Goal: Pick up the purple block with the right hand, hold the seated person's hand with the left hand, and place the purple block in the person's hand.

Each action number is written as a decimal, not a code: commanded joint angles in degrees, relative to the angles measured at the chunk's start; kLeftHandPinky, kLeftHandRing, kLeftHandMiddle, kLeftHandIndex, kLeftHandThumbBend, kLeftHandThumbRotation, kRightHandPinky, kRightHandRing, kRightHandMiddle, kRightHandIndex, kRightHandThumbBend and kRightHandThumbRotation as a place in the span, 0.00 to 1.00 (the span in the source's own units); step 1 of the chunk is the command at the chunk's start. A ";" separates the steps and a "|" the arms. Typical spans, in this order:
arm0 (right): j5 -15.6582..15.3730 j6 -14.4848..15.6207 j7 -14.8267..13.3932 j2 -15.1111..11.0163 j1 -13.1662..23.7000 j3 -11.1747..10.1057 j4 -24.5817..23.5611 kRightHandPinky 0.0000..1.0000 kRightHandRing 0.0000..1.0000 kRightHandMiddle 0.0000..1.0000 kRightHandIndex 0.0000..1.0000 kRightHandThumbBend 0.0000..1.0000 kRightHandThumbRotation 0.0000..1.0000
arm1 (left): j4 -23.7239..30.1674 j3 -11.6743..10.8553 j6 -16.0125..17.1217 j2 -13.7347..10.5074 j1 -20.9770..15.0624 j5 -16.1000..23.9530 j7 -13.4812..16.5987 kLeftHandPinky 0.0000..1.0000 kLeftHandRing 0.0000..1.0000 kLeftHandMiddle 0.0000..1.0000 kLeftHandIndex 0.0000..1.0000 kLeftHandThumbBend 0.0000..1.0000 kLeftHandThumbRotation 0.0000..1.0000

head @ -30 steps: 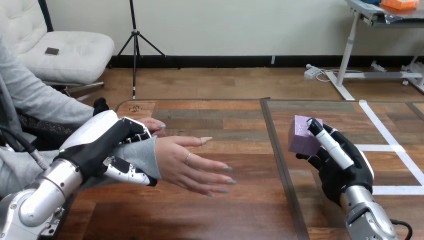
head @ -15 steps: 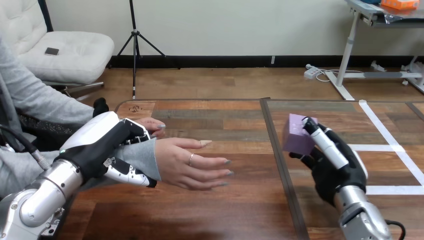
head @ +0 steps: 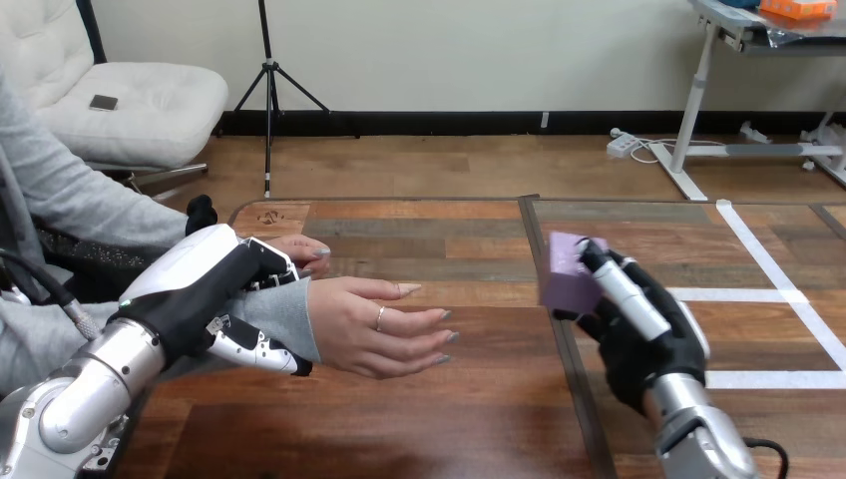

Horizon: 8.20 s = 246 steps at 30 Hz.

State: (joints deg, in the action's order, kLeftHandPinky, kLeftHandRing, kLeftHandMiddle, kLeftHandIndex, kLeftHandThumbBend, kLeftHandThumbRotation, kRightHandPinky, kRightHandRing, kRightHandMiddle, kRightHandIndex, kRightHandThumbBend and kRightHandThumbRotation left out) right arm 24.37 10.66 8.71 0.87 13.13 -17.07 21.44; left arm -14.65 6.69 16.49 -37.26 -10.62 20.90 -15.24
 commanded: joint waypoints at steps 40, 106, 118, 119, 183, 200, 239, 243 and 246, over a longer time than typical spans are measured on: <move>-3.47 -2.58 -0.16 5.78 -0.52 9.72 -5.00 0.30 0.36 0.42 0.44 0.82 0.00 | 1.15 -1.22 2.15 3.52 -4.52 -0.85 3.36 0.20 0.26 0.34 0.37 0.66 0.00; 5.94 17.57 -6.60 7.51 -8.12 19.34 -25.86 0.30 0.36 0.43 0.43 0.81 0.00 | -0.07 -0.72 4.50 6.41 -6.28 -0.53 4.80 0.20 0.25 0.33 0.36 0.65 0.00; 6.82 18.32 -6.89 8.28 -9.11 20.73 -27.78 0.30 0.36 0.42 0.43 0.82 0.00 | -0.34 -0.74 4.78 6.83 -6.47 -0.61 5.00 0.20 0.25 0.33 0.35 0.64 0.00; 6.87 18.38 -6.85 8.31 -9.17 20.89 -27.98 0.30 0.36 0.42 0.43 0.82 0.00 | -0.38 -0.74 4.74 6.86 -6.50 -0.66 4.94 0.20 0.25 0.33 0.35 0.64 0.00; 8.14 20.24 -5.46 5.99 -9.78 22.38 -31.90 0.42 0.49 0.56 0.59 0.78 0.11 | 1.43 -0.73 5.63 5.12 -4.79 6.07 8.30 0.43 0.50 0.52 0.51 0.74 0.01; 8.98 18.96 -2.72 4.82 -10.09 20.94 -31.72 0.46 0.54 0.60 0.62 0.73 0.26 | 3.20 -1.09 5.27 4.44 -3.38 7.29 8.85 0.45 0.53 0.57 0.53 0.72 0.02; 7.92 21.41 -1.45 1.95 -9.90 17.01 -30.91 0.49 0.59 0.64 0.65 0.75 0.47 | 4.78 -2.09 6.12 2.90 -0.87 5.10 8.09 0.55 0.64 0.66 0.60 0.69 0.11; 8.32 22.03 -1.59 1.92 -10.03 16.33 -31.06 0.50 0.60 0.65 0.66 0.77 0.52 | 5.67 -2.27 5.72 2.61 -0.28 4.26 7.01 0.57 0.66 0.68 0.62 0.68 0.16; 8.26 22.21 -1.48 1.81 -10.11 16.05 -31.16 0.51 0.61 0.66 0.67 0.78 0.54 | 6.52 -2.50 4.84 2.56 0.17 3.56 5.82 0.58 0.67 0.69 0.64 0.68 0.19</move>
State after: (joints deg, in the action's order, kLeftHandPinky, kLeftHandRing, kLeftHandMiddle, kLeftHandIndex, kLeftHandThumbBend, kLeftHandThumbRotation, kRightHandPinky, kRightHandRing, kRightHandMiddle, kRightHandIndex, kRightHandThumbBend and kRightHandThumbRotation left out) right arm 31.97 32.70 6.48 3.01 0.77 0.02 -7.80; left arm -12.74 6.39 21.31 -33.47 -9.00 26.68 -8.52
